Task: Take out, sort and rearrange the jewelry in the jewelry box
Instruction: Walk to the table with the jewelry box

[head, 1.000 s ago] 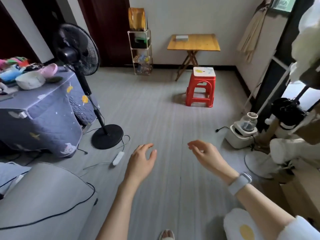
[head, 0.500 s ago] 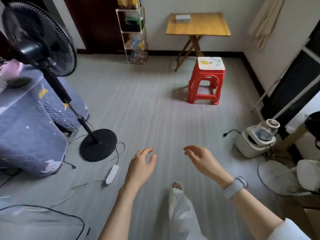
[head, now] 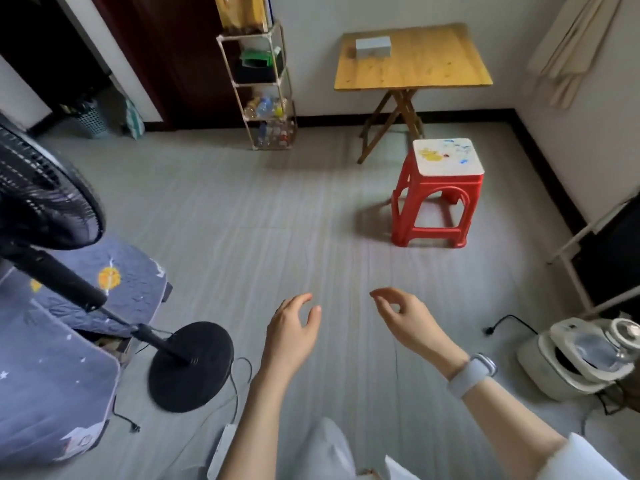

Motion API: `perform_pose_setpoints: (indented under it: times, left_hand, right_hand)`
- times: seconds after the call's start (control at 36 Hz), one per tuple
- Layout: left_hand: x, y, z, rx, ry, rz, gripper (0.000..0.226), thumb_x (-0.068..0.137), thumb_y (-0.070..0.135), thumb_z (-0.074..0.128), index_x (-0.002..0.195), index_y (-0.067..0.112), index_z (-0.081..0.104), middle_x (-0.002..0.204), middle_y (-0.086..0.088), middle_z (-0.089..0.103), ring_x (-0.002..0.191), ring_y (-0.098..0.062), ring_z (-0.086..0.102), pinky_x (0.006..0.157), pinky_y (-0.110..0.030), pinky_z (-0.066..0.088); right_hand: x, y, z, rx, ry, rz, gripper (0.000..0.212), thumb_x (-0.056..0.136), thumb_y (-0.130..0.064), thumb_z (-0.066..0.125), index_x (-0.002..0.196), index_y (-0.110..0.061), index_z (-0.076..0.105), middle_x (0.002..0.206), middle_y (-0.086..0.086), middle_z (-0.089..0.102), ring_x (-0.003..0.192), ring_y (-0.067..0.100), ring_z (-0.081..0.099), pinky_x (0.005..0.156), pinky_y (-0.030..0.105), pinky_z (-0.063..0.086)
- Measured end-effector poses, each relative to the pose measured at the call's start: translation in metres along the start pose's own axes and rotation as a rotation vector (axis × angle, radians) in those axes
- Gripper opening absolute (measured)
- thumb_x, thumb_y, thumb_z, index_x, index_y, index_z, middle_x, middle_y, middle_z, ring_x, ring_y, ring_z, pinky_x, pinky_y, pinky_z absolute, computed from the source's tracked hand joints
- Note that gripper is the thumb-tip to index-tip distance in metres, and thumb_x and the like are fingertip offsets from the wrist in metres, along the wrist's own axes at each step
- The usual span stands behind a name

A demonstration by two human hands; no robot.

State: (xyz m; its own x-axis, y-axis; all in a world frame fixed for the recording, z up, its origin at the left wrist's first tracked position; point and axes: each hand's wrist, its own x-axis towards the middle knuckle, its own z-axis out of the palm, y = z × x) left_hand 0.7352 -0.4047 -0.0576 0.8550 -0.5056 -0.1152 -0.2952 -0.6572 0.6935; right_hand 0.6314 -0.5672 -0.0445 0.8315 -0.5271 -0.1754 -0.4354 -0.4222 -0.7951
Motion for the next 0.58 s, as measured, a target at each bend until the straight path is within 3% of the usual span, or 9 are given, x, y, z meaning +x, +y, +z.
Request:
perform_pose_setpoints:
  times: [0.28,0.42,0.58]
  left_hand:
    - [0.212,-0.011,-0.007,0.004,-0.045,-0.012,0.034,0.093,0.027,0.051,0.124,0.014,0.055,0.128,-0.003,0.055,0.120,-0.016,0.048,0.098,-0.024,0.034]
    - [0.338,0.004,-0.025,0.009,-0.063,0.036,0.034,0.093,0.027,0.051,0.124,0.014,0.055,0.128,-0.001,0.055,0.121,-0.014,0.048,0.098,-0.021,0.033]
    - [0.477,0.041,-0.030,0.026,-0.123,0.100,0.035,0.093,0.028,0.050,0.125,0.015,0.054,0.128,0.000,0.054,0.121,-0.014,0.047,0.098,-0.022,0.033]
  right_hand:
    - [0.211,-0.020,0.001,0.003,-0.017,0.044,0.027,0.094,-0.017,0.045,0.115,-0.012,0.060,0.117,0.002,0.063,0.109,0.017,0.057,0.084,0.016,0.036]
    - [0.321,-0.046,-0.013,0.017,-0.009,0.073,0.027,0.094,-0.016,0.044,0.116,-0.012,0.060,0.116,0.002,0.064,0.108,0.014,0.058,0.081,0.011,0.035]
    - [0.434,-0.063,-0.046,0.029,0.075,0.102,0.026,0.094,-0.015,0.046,0.115,-0.010,0.060,0.113,0.003,0.064,0.104,0.014,0.059,0.085,0.016,0.039]
